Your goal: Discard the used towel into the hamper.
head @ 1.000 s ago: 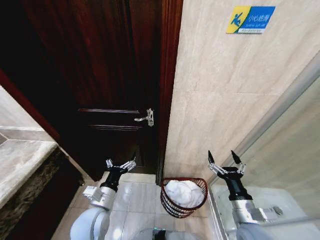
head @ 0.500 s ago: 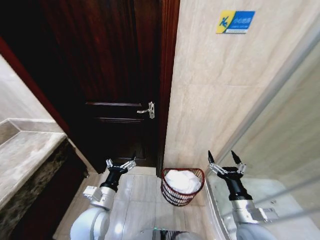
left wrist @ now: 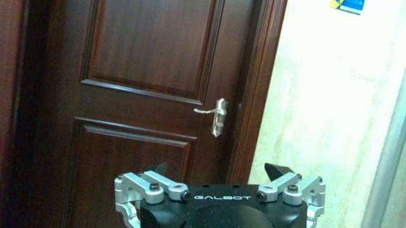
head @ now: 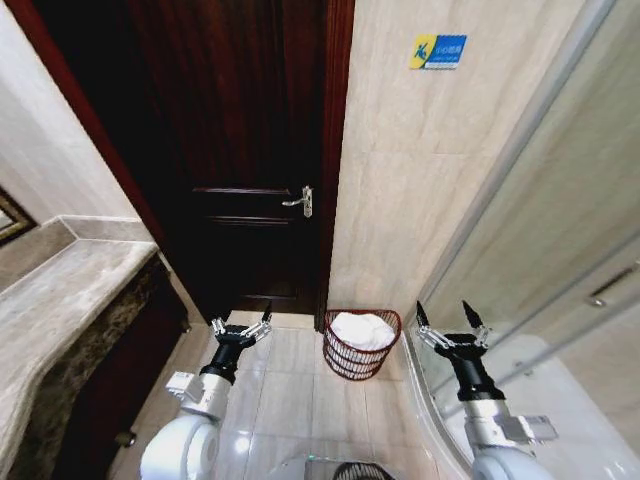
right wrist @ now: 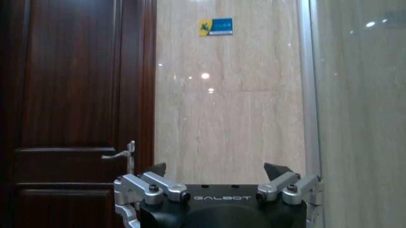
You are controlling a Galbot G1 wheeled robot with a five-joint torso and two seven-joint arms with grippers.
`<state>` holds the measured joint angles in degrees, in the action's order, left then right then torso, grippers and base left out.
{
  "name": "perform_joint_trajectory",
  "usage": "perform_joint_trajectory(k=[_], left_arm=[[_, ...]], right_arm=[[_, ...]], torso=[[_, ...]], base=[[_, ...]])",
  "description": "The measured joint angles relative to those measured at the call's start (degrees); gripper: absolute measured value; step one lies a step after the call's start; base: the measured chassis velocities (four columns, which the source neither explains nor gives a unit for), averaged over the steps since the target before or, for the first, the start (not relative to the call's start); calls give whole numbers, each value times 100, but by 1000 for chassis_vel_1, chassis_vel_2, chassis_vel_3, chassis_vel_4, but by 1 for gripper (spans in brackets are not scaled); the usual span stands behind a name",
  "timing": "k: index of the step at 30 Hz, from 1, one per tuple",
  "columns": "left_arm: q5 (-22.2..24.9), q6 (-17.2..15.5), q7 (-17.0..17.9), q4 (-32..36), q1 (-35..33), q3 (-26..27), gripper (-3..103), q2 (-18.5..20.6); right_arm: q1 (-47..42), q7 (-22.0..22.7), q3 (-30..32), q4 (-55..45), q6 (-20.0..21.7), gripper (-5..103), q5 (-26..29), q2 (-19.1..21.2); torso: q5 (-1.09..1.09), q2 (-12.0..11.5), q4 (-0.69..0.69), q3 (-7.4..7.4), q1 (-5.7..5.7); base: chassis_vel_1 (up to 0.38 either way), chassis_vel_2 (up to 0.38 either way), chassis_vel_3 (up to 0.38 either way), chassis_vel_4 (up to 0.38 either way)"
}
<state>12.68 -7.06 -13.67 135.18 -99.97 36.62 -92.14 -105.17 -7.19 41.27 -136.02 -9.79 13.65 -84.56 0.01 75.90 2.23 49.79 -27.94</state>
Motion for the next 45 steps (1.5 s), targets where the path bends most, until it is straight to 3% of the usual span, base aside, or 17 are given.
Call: perform_joint_trajectory(k=[36, 45], left_arm=[[0, 0, 0, 0, -2, 0, 100, 0], [0, 0, 0, 0, 1, 0, 100, 0]], right_arm=[[-1, 0, 0, 0, 0, 100, 0, 0], [2, 0, 0, 0, 0, 100, 0, 0]], torso=[[-1, 2, 1, -1, 4], [-1, -2, 0, 2, -5]], base=[[245, -245, -244, 247], [0, -19, -28, 38]])
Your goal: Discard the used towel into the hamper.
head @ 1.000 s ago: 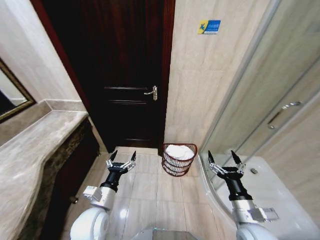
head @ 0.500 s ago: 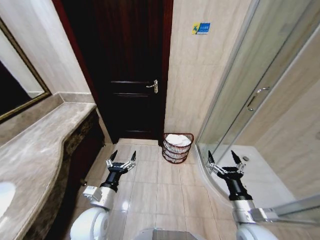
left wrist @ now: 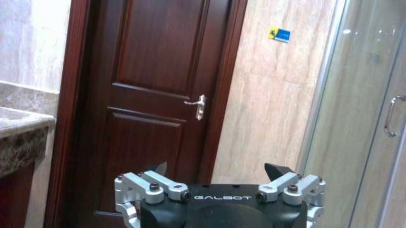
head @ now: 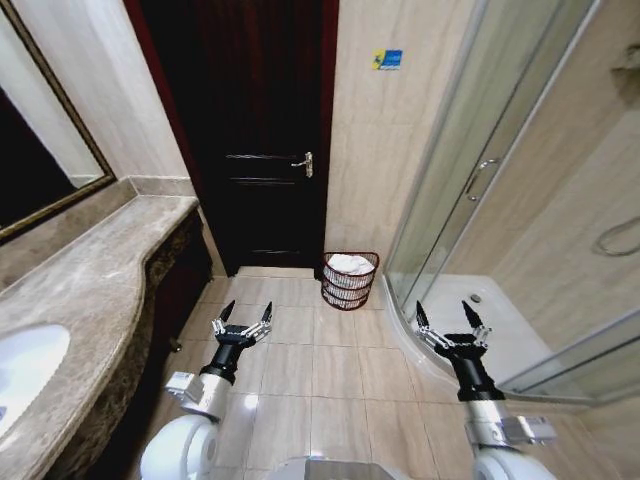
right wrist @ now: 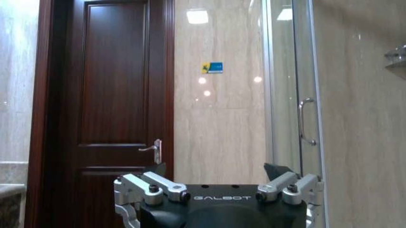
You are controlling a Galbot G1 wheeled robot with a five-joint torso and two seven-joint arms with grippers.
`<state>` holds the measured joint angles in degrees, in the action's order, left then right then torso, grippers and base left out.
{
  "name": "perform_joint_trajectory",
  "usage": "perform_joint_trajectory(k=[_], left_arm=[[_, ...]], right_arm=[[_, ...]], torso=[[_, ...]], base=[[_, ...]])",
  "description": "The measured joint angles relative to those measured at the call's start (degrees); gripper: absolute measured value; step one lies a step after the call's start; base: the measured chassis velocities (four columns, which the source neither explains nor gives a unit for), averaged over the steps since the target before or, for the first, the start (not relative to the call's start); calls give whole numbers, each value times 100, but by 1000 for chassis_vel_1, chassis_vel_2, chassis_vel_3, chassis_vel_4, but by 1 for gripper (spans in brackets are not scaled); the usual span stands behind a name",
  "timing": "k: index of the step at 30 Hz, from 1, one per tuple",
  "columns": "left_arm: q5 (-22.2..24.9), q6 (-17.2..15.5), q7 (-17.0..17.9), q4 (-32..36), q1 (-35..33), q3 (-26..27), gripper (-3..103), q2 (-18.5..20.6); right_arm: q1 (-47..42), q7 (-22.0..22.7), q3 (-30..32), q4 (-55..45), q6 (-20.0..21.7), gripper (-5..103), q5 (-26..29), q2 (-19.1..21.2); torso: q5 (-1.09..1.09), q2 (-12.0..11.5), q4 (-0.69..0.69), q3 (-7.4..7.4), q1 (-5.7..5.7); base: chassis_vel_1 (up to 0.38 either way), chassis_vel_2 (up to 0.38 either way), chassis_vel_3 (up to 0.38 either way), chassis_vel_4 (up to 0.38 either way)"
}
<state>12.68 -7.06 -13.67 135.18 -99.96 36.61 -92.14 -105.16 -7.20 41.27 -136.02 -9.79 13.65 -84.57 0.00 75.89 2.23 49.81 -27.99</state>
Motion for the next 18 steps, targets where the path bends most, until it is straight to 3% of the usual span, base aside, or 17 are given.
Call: perform_joint_trajectory(k=[18], left_arm=[[0, 0, 0, 0, -1, 0, 100, 1]], right_arm=[[-2, 0, 0, 0, 0, 100, 0, 0]], torso=[[0, 1, 0, -1, 5]], base=[[-13, 8, 16, -7]])
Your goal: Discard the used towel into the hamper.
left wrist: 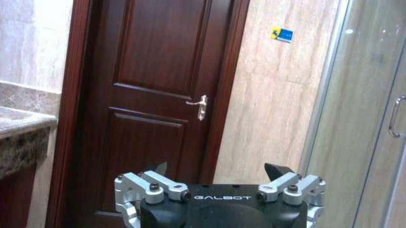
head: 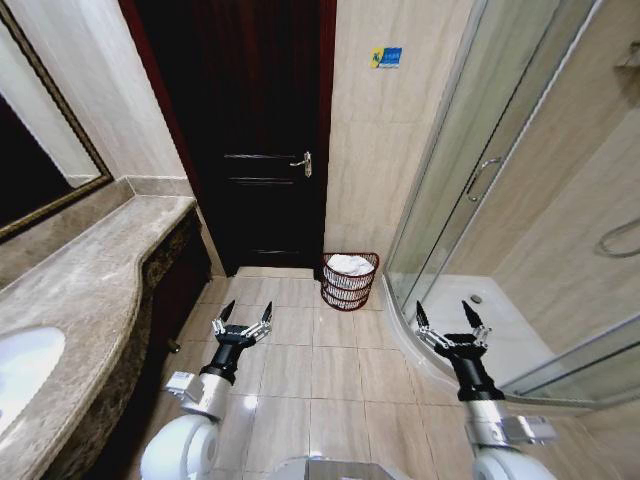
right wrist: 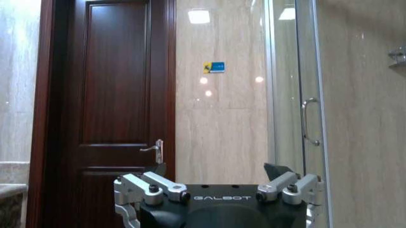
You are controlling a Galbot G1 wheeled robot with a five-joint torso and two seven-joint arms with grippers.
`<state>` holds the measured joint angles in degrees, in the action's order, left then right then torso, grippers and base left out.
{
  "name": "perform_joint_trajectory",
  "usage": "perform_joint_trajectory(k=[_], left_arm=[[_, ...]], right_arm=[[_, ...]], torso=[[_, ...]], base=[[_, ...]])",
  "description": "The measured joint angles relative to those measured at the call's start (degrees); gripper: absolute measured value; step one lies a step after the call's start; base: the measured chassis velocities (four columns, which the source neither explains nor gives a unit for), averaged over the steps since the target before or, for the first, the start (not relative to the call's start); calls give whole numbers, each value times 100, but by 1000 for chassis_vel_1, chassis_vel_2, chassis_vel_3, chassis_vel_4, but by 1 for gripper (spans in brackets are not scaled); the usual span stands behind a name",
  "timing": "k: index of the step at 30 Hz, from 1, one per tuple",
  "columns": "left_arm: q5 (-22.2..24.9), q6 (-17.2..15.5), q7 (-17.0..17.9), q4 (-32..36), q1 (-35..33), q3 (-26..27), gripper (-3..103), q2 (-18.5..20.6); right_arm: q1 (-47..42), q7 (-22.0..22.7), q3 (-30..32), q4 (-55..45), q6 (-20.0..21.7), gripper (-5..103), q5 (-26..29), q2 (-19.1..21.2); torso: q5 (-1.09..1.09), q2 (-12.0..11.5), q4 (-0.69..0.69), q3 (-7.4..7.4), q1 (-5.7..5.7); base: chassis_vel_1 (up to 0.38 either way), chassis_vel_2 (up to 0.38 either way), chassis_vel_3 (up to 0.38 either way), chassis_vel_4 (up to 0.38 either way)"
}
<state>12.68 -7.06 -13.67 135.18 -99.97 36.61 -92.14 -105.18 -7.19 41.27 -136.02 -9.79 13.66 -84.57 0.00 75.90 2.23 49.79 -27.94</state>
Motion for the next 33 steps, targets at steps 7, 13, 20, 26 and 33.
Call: perform_joint_trajectory(k=[7, 13, 20, 26, 33], left_arm=[[0, 0, 0, 0, 0, 0, 100, 0], [0, 0, 0, 0, 0, 0, 100, 0], [0, 0, 0, 0, 0, 0, 100, 0], [0, 0, 0, 0, 0, 0, 100, 0], [0, 0, 0, 0, 0, 0, 100, 0]], right_arm=[[0, 0, 0, 0, 0, 100, 0, 0], [0, 0, 0, 0, 0, 100, 0, 0], [0, 0, 0, 0, 0, 100, 0, 0], [0, 0, 0, 0, 0, 100, 0, 0], [0, 0, 0, 0, 0, 100, 0, 0]], torso=[[0, 0, 0, 0, 0], [0, 0, 0, 0, 0], [-1, 0, 0, 0, -1], [0, 1, 0, 0, 0], [0, 1, 0, 0, -1]], base=[[0, 0, 0, 0], [0, 0, 0, 0], [0, 0, 0, 0], [0, 0, 0, 0], [0, 0, 0, 0]])
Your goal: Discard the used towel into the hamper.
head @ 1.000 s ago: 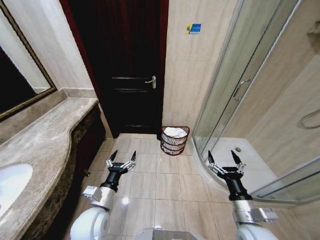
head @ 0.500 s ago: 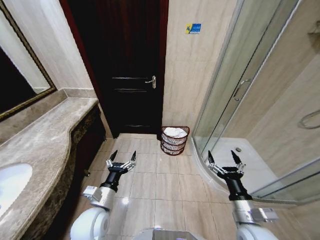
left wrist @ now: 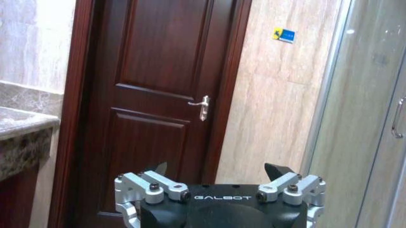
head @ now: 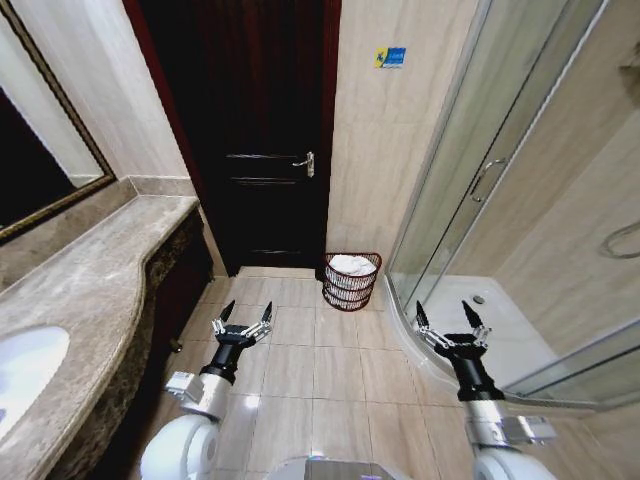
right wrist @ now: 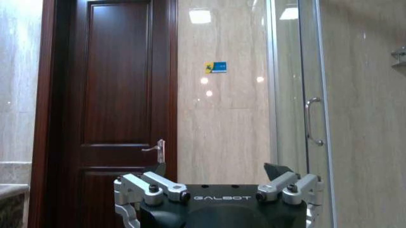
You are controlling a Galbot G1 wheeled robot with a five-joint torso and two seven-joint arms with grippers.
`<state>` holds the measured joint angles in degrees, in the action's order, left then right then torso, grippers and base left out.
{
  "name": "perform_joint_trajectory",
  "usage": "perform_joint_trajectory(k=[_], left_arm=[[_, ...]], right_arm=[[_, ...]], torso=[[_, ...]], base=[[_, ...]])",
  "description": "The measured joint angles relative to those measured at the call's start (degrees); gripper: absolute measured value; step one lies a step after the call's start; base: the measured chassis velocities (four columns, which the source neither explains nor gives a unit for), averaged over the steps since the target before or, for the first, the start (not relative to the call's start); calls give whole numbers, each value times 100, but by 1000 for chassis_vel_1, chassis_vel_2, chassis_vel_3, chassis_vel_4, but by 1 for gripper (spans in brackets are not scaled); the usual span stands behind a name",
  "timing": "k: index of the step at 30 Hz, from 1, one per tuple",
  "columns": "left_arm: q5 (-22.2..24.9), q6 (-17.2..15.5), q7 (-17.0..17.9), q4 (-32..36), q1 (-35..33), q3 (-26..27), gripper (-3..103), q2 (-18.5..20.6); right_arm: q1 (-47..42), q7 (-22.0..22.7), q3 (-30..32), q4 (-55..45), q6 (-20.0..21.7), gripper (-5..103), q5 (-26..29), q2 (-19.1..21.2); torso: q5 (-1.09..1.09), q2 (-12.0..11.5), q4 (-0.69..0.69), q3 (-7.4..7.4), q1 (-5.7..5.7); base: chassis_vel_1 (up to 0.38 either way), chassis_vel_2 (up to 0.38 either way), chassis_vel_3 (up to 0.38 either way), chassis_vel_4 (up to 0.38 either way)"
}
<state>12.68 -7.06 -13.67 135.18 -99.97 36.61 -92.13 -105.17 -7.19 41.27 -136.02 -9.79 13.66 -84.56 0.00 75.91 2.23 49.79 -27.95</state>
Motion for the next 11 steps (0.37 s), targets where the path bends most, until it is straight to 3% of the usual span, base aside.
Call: perform_joint_trajectory(k=[11], left_arm=[[0, 0, 0, 0, 0, 0, 100, 0]], right_arm=[[0, 0, 0, 0, 0, 100, 0, 0]], torso=[[0, 0, 0, 0, 0]], base=[[0, 0, 0, 0]])
